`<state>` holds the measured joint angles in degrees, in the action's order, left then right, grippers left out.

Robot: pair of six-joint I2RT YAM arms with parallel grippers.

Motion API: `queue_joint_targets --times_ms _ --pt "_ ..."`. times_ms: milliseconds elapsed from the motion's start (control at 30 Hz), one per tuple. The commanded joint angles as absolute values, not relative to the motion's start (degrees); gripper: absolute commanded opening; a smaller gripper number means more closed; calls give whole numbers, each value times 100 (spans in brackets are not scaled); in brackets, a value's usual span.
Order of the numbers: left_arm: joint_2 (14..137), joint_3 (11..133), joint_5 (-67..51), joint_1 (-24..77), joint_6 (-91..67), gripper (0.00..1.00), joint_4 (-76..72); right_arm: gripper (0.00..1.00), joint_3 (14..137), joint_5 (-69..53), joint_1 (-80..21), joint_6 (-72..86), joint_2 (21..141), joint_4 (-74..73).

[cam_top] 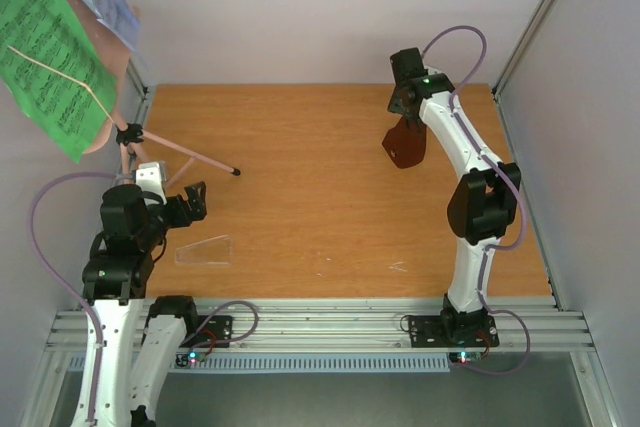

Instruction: Pack up the instrument practice props

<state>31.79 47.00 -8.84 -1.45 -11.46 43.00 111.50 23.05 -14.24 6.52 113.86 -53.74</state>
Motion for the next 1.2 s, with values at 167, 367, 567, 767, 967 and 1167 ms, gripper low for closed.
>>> queue_joint_targets --times_ms 167,367,567,767,967,1167 --pt "3129 4641 -949 -97 -1063 99 4034 64 11596 2415 -1432 692 11738 -5736" --pt "3129 4635 -951 -73 -1063 99 4023 60 11615 2534 -1433 496 11819 -5765" --pt "3138 4632 -954 -51 -1063 99 4033 49 11343 2390 -1433 100 11609 -5632" --pt "3141 4632 -957 -31 -1064 99 4026 49 10329 1953 -1433 -979 10904 -4861" --pt "3151 4631 -976 -26 -1064 99 4025 54 10089 1793 -1368 -1128 10796 -4773" --pt "3183 4634 -981 -26 -1072 99 4041 68 10173 1806 -1319 -755 10711 -4781"
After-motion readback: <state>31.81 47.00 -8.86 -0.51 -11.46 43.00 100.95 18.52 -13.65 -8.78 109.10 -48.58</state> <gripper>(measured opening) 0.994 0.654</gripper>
